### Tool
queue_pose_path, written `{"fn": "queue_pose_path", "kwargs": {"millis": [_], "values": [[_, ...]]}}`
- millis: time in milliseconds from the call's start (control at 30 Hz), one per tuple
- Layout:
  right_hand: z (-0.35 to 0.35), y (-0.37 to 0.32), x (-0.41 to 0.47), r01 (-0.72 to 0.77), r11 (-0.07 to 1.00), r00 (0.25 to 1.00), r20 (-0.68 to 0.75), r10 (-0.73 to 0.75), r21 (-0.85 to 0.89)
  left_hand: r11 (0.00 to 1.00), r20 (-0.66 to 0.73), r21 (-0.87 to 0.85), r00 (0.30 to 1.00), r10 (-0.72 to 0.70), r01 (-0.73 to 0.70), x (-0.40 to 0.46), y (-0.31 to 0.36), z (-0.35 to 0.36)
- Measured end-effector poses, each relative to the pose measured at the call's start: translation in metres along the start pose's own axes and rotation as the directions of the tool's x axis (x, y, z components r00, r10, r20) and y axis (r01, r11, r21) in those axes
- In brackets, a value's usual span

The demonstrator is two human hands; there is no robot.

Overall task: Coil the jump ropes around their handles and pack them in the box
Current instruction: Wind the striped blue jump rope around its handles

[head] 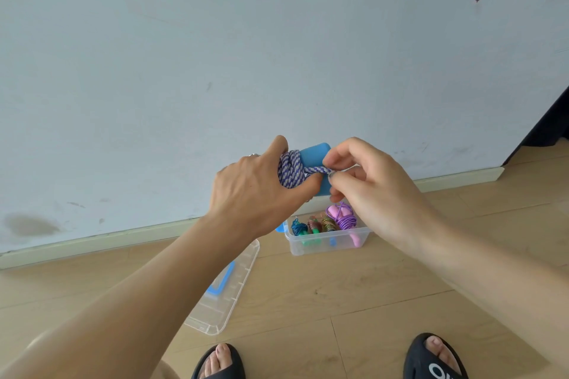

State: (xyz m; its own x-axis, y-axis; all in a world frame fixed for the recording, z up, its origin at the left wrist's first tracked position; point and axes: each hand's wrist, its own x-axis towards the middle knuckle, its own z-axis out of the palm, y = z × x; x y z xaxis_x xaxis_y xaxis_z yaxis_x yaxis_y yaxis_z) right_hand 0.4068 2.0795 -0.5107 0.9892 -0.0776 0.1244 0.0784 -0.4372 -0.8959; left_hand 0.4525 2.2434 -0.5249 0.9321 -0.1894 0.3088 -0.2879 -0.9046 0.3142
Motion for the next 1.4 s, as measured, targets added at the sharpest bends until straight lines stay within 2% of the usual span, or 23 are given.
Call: {"fn": "queue_pose_path", "kwargs": {"millis": [300, 467, 533, 600, 700, 767, 933, 1133, 1400], "values": [[-0.008, 0.000, 0.007, -0.084, 0.996, 0.996, -0.039, 0.084, 0.010, 0.998, -0.095, 0.044, 0.995, 0.042, -0.038, 0.002, 0.005, 0.002], [-0.008, 0.003, 0.008, -0.008, 0.981, 0.994, -0.112, -0.014, -0.196, 0.998, -0.154, 0.047, 0.986, 0.057, -0.050, 0.003, 0.009, 0.003], [-0.008, 0.002, 0.009, 0.007, 0.976, 0.992, -0.123, -0.034, -0.217, 0.999, -0.167, 0.026, 0.985, 0.044, -0.040, 0.003, 0.010, 0.002], [-0.008, 0.004, 0.012, -0.052, 0.989, 0.992, -0.118, 0.035, -0.137, 1.000, -0.166, 0.006, 0.986, 0.024, -0.023, 0.003, 0.011, 0.002], [-0.007, 0.007, 0.014, -0.238, 0.959, 0.970, -0.001, 0.241, 0.150, 1.000, -0.139, -0.004, 0.990, 0.004, -0.004, 0.001, 0.012, 0.004], [-0.006, 0.010, 0.016, -0.297, 0.922, 0.955, 0.060, 0.291, 0.249, 1.000, -0.098, -0.006, 0.995, -0.008, 0.007, 0.001, 0.011, 0.006], [-0.010, 0.011, 0.020, -0.388, 0.829, 0.920, 0.110, 0.377, 0.403, 0.998, 0.013, -0.052, 1.000, 0.029, -0.028, -0.003, 0.006, 0.009], [-0.005, 0.010, 0.022, -0.384, 0.818, 0.923, 0.161, 0.349, 0.428, 1.000, -0.043, 0.005, 0.999, 0.029, -0.029, -0.003, 0.004, 0.011], [0.003, 0.007, 0.021, -0.299, 0.883, 0.951, 0.031, 0.309, 0.363, 0.999, -0.108, 0.019, 0.994, 0.029, -0.027, -0.001, 0.006, 0.008]]}}
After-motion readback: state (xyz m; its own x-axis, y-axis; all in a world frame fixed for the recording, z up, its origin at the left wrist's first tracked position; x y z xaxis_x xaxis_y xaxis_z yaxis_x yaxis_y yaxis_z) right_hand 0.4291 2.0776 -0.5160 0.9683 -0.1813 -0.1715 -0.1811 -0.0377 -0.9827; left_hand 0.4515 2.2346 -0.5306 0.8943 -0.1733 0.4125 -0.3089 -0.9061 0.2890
